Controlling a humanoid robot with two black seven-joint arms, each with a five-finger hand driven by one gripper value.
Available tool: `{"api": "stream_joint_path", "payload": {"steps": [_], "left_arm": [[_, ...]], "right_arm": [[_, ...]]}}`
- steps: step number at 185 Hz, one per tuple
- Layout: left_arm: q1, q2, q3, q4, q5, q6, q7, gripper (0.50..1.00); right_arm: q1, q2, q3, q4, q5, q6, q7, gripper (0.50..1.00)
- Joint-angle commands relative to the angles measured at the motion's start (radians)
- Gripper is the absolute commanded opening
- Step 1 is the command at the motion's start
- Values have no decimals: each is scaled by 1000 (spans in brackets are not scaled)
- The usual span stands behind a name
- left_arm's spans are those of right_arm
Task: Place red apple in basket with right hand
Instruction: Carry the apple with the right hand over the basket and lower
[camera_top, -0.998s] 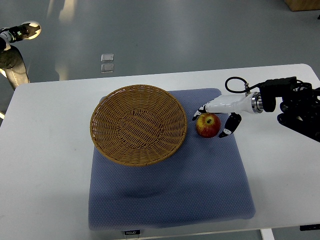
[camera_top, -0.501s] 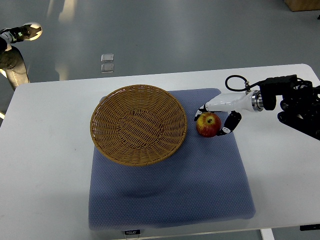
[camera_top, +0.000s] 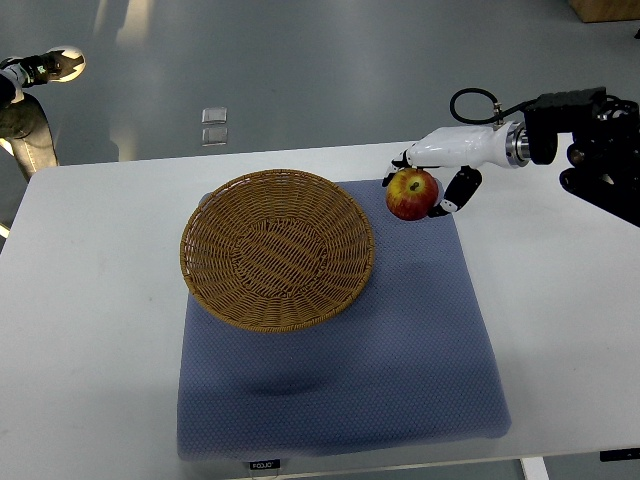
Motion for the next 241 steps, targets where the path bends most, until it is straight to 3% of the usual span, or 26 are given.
{"api": "stream_joint_path", "payload": {"steps": [1,75,76,84,95,96,135,154,198,219,241], "left_arm": [[0,0,0,0,0,0,0,1000],[0,0,0,0,0,0,0,1000],[0,0,0,0,0,0,0,1000],[0,0,0,0,0,0,0,1000],[0,0,0,0,0,0,0,1000],[0,0,0,0,0,0,0,1000],[0,0,0,0,0,0,0,1000],[0,0,0,0,0,0,0,1000],[0,0,0,0,0,-1,0,1000],[0,0,0,0,0,0,0,1000],[0,0,0,0,0,0,0,1000]], "right_arm": [[24,0,2,0,0,1,0,674],[92,137,11,-13,1,9,-20,682],[93,178,11,-29,5,9,-21,682],[92,214,11,-46,6,9,-21,684],[92,221,11,-49,6,8,-21,684],[89,267,11,-66,8,8,-21,684],[73,367,11,-117,5,0,-23,686],[44,456,6,-201,0,-6,-23,688],[4,496,-6,-237,-2,-14,-23,701],[-10,508,-1,-264,-2,-34,-23,756],[-17,508,-3,-269,-2,-38,-29,780]]}}
